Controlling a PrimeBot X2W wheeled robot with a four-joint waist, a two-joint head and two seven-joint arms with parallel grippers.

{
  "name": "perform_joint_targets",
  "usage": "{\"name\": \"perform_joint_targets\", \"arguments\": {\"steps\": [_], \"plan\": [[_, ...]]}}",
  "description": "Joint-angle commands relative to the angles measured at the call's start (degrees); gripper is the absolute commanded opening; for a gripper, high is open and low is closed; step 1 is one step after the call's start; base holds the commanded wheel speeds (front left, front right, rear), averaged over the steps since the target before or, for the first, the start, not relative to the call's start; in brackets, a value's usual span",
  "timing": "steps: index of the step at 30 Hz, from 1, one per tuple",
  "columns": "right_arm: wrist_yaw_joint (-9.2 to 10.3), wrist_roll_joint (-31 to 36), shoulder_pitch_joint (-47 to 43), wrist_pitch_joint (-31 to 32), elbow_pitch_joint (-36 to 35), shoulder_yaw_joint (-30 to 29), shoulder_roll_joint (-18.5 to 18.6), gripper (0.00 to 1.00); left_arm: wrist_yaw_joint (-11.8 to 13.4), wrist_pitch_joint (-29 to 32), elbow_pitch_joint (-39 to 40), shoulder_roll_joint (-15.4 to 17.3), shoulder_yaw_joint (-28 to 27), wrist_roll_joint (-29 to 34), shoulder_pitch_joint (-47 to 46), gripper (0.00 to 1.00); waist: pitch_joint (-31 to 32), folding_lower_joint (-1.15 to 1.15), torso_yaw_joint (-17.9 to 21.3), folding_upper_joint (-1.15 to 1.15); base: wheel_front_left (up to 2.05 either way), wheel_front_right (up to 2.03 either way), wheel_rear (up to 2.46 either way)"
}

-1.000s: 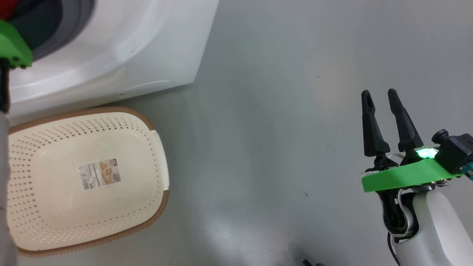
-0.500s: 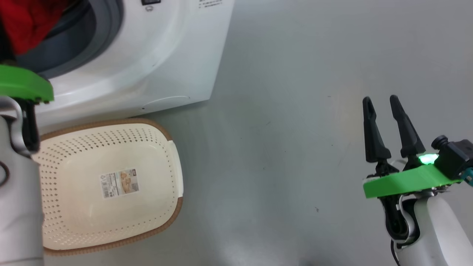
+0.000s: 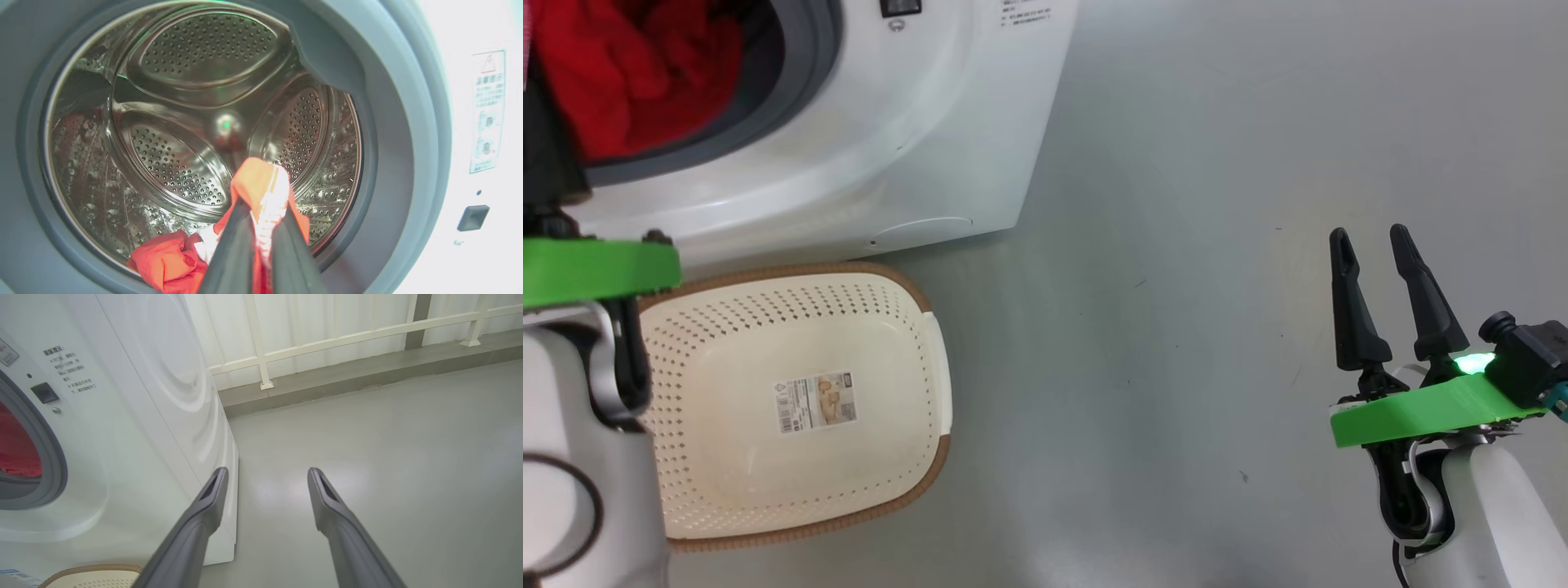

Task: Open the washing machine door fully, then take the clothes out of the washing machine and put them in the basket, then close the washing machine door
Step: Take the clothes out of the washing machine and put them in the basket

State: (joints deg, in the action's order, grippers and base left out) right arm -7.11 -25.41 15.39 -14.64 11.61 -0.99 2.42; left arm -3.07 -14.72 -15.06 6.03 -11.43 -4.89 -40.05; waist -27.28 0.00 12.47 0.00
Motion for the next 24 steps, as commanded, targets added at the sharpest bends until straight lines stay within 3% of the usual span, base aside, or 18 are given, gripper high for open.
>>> {"name": "perform_joint_targets", "arguments": {"steps": [1, 13, 24], "plan": [[-0.37, 0.2, -1.1, -0.4, -1.5, 0.9, 0.5, 1.0, -0.3, -0.3, 3.4, 1.2, -1.9, 0.5, 1.9, 0.0, 0.0, 0.0, -0.1, 0.0, 0.0, 0.0, 0.0], [-0.37, 0.7, -1.1, -0.4, -1.8, 0.7, 0.5, 1.0, -1.6, -0.3, 19.6, -2.4, -5.2, 0.1, 9.7, 0.0, -0.5, 0.0, -1.1, 0.0, 0.0, 0.0, 0.0], [-0.37, 0.8, -0.4, -0.4, -1.8, 0.7, 0.5, 1.0, -1.6, -0.3, 31.0, -3.1, -5.3, -0.1, 11.6, 0.0, -1.1, 0.0, -1.3, 0.0, 0.0, 0.0, 0.0]]}}
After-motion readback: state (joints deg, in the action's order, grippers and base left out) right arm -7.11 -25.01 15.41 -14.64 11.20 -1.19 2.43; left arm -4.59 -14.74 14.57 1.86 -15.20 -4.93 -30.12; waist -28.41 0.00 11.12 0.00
